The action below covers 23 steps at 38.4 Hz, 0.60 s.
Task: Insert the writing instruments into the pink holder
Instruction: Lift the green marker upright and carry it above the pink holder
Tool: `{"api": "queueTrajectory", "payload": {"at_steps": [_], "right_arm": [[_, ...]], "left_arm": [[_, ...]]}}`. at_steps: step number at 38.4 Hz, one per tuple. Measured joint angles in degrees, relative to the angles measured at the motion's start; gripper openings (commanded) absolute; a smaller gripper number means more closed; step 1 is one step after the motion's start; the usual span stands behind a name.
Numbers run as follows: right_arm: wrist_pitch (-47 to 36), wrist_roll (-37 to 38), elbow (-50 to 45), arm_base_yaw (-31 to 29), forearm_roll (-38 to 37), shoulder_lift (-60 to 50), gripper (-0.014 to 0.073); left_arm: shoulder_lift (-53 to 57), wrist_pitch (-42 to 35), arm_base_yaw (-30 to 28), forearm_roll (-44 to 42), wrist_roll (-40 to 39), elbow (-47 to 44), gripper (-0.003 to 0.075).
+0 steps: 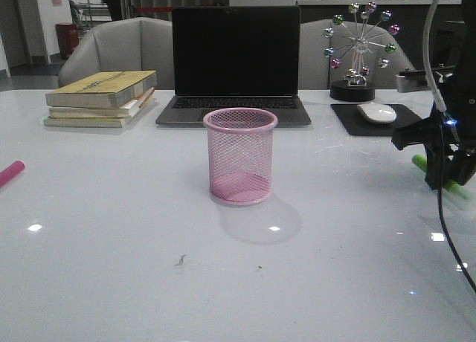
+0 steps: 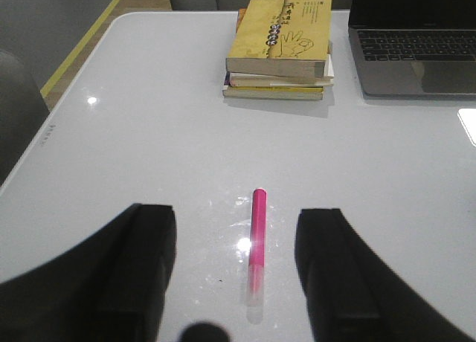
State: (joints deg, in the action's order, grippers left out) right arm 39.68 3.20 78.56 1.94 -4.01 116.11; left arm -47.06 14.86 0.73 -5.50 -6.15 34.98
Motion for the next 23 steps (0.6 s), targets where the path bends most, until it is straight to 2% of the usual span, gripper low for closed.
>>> {"api": "queueTrajectory", "payload": {"at_steps": [6,10,18,23], "right_arm": [[-0.48,0.0,0.02,0.0,0.0,-0.49,0.0057],[-2.9,-0.1,-0.5,1.91,0.11,-5.81,0.0057],[-11.67,-0.1,-0.5,8.73,0.11,-21.25,0.0057],[-20.44,-0.1,-0.5,15.49,0.11,-27.47,0.0057]], "left_arm": [[0.0,0.0,0.0,0.0,0.0,0.0,0.0429],[0.0,0.0,0.0,0.0,0.0,0.0,0.0428],[0.0,0.0,0.0,0.0,0.0,0.0,0.0428],[0.0,0.0,0.0,0.0,0.0,0.0,0.0428]]}}
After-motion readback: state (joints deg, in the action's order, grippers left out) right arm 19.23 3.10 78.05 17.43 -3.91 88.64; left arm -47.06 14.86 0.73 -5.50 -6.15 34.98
